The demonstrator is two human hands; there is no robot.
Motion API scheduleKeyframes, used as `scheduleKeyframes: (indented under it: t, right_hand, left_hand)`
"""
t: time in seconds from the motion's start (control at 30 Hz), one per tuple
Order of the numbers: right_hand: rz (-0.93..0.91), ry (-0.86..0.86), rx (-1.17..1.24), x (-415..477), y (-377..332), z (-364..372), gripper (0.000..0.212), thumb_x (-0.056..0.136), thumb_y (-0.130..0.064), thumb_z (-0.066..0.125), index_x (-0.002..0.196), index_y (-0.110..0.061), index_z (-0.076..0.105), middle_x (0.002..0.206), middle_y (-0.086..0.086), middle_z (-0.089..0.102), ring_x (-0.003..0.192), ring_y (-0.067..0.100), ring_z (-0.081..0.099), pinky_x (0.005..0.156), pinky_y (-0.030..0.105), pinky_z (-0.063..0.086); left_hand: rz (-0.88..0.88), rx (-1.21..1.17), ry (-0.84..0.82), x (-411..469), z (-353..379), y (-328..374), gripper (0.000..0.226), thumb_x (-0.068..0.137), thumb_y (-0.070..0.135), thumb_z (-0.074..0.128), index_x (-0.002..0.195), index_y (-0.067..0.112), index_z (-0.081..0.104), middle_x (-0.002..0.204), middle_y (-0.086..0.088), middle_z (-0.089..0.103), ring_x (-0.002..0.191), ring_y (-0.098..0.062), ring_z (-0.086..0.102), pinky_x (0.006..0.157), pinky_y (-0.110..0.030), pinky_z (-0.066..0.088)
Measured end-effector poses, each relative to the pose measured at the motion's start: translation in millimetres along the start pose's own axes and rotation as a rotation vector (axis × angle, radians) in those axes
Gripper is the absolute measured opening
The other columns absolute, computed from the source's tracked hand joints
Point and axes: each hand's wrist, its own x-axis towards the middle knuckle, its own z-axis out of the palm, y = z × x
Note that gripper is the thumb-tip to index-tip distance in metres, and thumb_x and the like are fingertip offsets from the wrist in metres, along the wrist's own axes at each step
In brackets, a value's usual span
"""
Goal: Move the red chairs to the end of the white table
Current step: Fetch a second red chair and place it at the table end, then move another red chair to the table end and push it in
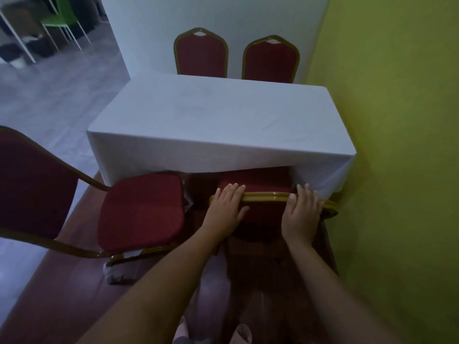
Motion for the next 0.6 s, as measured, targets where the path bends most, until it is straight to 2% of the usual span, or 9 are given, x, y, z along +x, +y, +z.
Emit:
scheduleKeyframes:
  t: [0.13,0.23,0.43,0.6]
  right_hand:
    - [-0.031,-0.03,-0.059,-19,-24,9,0.059,0.098,-0.036,0.026,0.148,-0.005,0.029,0.158,0.014,0.023,0.147,0.031,0.012,0.119,0.049,0.005]
    - [-0.005,-0.046,-0.106,-25,-39,15,0.063,0.096,-0.036,0.027,0.15,-0.004,0.023,0.159,0.014,0.018,0.148,0.031,0.008,0.118,0.05,0.003]
    - [0.046,-0.064,-0.183,-38,-73,26,0.062,0.098,-0.026,0.043,0.149,0.0,0.023,0.159,0.019,0.016,0.147,0.037,0.006,0.118,0.054,0.007]
    - [0.03,-0.28,-0.294,-71,-135,60,0.063,0.099,-0.035,0.034,0.152,-0.006,0.016,0.161,0.012,0.007,0.148,0.032,-0.006,0.118,0.048,-0.003]
  left_hand:
    - [-0.01,-0.007,-0.092,-15,-11,-18,0.061,0.101,0.035,0.038,0.153,0.015,0.012,0.16,-0.006,0.012,0.147,-0.021,0.011,0.118,-0.039,0.014]
    - [-0.012,0.043,-0.157,-25,-19,-34,0.061,0.103,0.036,0.032,0.153,0.016,0.004,0.161,-0.004,0.005,0.148,-0.019,0.007,0.118,-0.037,0.011]
    - [-0.083,0.122,-0.271,-49,-37,-86,0.061,0.103,0.039,0.028,0.153,0.015,0.002,0.161,-0.005,0.003,0.148,-0.019,0.003,0.12,-0.038,0.009]
    - [-0.124,0.177,-0.313,-71,-62,-141,0.061,0.103,0.039,0.029,0.153,0.014,0.005,0.161,-0.007,0.003,0.148,-0.021,0.003,0.12,-0.04,0.008]
